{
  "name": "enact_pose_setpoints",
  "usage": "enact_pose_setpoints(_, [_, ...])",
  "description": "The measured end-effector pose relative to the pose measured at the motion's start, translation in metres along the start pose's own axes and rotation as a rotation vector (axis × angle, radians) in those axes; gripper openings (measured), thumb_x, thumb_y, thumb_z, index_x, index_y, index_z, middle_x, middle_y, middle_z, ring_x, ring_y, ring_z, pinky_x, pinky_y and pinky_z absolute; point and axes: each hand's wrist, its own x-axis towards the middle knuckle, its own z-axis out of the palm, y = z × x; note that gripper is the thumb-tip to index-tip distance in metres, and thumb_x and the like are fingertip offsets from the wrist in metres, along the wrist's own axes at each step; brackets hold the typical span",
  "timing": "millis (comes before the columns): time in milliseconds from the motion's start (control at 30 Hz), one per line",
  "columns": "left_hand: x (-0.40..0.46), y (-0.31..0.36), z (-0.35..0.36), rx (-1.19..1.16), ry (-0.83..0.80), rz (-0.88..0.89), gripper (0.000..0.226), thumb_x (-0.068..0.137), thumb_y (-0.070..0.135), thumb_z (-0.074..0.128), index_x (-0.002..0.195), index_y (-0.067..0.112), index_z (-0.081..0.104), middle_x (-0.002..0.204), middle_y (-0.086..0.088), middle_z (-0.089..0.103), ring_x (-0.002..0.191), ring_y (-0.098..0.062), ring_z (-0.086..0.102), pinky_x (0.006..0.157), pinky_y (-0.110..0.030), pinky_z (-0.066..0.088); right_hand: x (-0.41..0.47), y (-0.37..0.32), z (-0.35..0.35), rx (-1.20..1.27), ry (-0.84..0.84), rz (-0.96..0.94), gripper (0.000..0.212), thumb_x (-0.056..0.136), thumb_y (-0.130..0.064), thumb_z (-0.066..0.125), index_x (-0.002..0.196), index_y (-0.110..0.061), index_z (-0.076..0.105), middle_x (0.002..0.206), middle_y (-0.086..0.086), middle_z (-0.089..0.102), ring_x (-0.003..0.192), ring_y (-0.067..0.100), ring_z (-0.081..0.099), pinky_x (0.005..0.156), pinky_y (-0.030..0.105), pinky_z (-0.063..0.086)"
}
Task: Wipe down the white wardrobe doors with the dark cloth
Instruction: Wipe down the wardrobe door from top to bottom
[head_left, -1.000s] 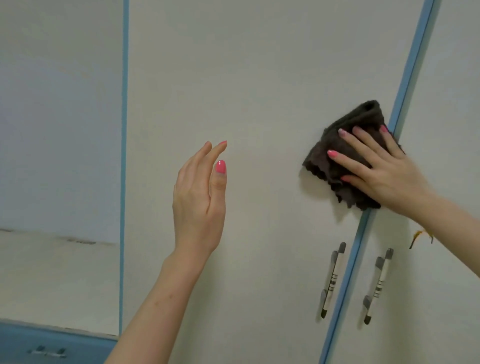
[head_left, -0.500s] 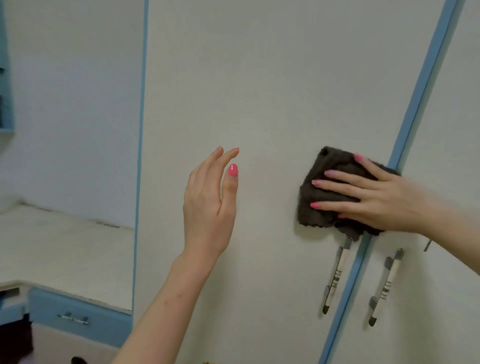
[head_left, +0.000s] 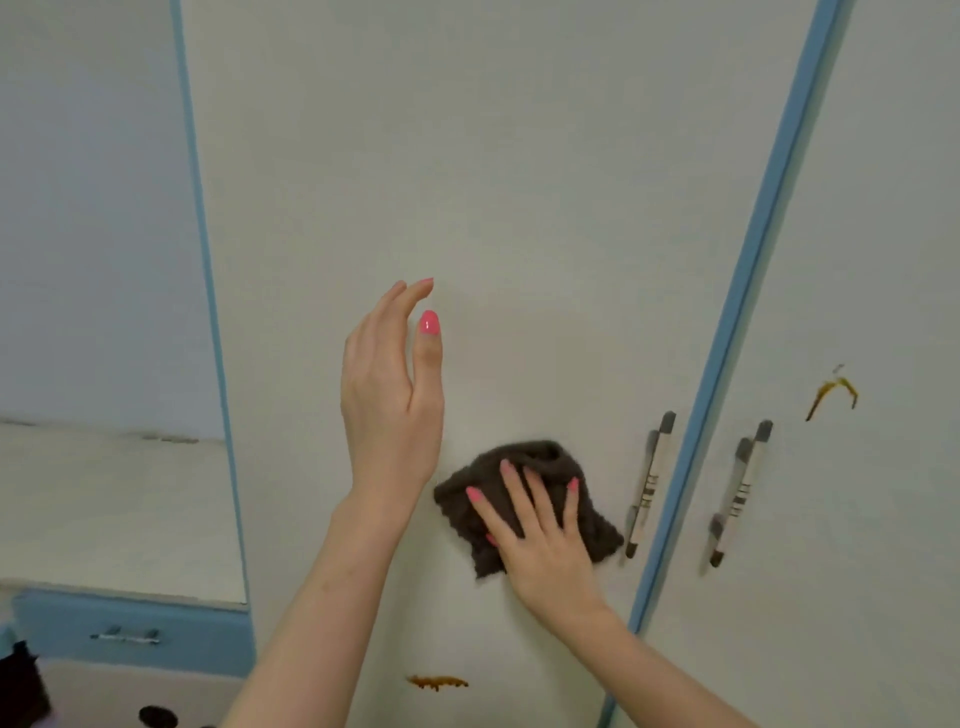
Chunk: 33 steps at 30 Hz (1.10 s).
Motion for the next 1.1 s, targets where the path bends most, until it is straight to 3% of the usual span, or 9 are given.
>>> enact_pose_setpoints(100, [-0.001,-0.012,-0.004,0.027,-0.035,-0.001,0.043,0.097,0.038,0.027,0.130,0.025,0.052,0.138,0.006,0.050,0.128,-0.005,0.037,0.100,-0.001,0.017,-0.040,0.000,0.014,-0.032,-0.091,-0.181,0.070,0.084,-0.021,0.042,0.150,-0.028,0.018,0.160,0.011,-0.006,0.138,0.027,0.024,0.116,0.055,-0.004])
enact_pose_setpoints(200, [0.000,-0.020,-0.010,0.017,-0.045,-0.011,0.041,0.098,0.036,0.028,0.129,0.024,0.052,0.138,0.006,0.050,0.128,-0.004,0.037,0.099,-0.001,0.017,-0.025,0.016,0.005,-0.040,-0.055,-0.264,0.069,0.088,-0.015,0.041,0.151,-0.028,0.016,0.160,0.008,-0.002,0.142,0.025,0.016,0.117,0.053,-0.004])
enact_pose_setpoints(333, [0.002,-0.025,-0.014,-0.018,-0.032,-0.011,0.042,0.098,0.037,0.027,0.128,0.024,0.052,0.137,0.005,0.052,0.127,-0.004,0.038,0.103,-0.009,0.022,0.052,0.033,-0.027,0.062,0.159,0.008,0.065,0.092,-0.018,0.053,0.149,-0.026,0.023,0.156,0.011,0.018,0.147,0.024,0.007,0.116,0.057,0.004])
enact_pose_setpoints(500, [-0.001,-0.035,-0.024,-0.049,-0.007,-0.050,0.040,0.098,0.037,0.028,0.129,0.026,0.051,0.136,0.005,0.052,0.128,-0.009,0.041,0.106,-0.025,0.029,0.136,0.022,-0.052,0.107,0.304,0.263,0.050,0.097,-0.027,0.049,0.145,-0.021,0.036,0.152,0.013,0.026,0.143,0.034,0.019,0.113,0.063,0.010])
enact_pose_setpoints(567, [-0.003,-0.043,-0.030,-0.052,0.014,-0.068,0.041,0.097,0.037,0.028,0.128,0.026,0.052,0.135,0.006,0.053,0.128,-0.009,0.041,0.107,-0.028,0.030,0.131,0.009,-0.045,0.076,0.301,0.190,0.049,0.097,-0.033,0.048,0.144,-0.023,0.039,0.152,0.010,0.027,0.142,0.033,0.022,0.113,0.063,0.013])
enact_pose_setpoints(700, [-0.008,-0.056,-0.042,-0.043,0.031,-0.110,0.039,0.097,0.036,0.030,0.127,0.024,0.052,0.134,0.005,0.053,0.127,-0.010,0.042,0.107,-0.032,0.032,0.083,-0.018,-0.014,0.001,0.142,-0.251,0.052,0.094,-0.029,0.050,0.145,-0.024,0.039,0.153,0.004,0.031,0.142,0.025,0.026,0.115,0.057,0.013])
enact_pose_setpoints(867, [-0.016,-0.063,-0.054,-0.017,0.004,-0.155,0.034,0.097,0.033,0.036,0.128,0.026,0.050,0.136,0.005,0.051,0.127,-0.013,0.042,0.106,-0.031,0.033,0.051,-0.034,0.008,-0.056,-0.099,-0.645,0.054,0.095,-0.009,0.027,0.148,-0.017,0.030,0.156,0.005,0.022,0.145,0.024,0.019,0.118,0.053,0.001])
enact_pose_setpoints(967, [-0.013,-0.069,-0.062,-0.024,0.021,-0.166,0.033,0.097,0.030,0.038,0.126,0.025,0.051,0.133,0.005,0.052,0.125,-0.014,0.045,0.104,-0.035,0.036,0.070,-0.028,-0.004,-0.048,-0.080,-0.642,0.055,0.095,-0.004,0.030,0.148,-0.018,0.030,0.156,0.006,0.025,0.145,0.023,0.020,0.118,0.051,0.002])
enact_pose_setpoints(1100, [-0.008,-0.080,-0.069,-0.048,0.083,-0.200,0.031,0.096,0.026,0.040,0.123,0.022,0.055,0.124,0.008,0.055,0.117,-0.011,0.049,0.101,-0.036,0.039,0.141,-0.012,-0.041,0.029,0.136,-0.346,0.052,0.097,-0.003,0.029,0.144,-0.020,0.039,0.151,0.010,0.035,0.141,0.025,0.030,0.115,0.053,0.015])
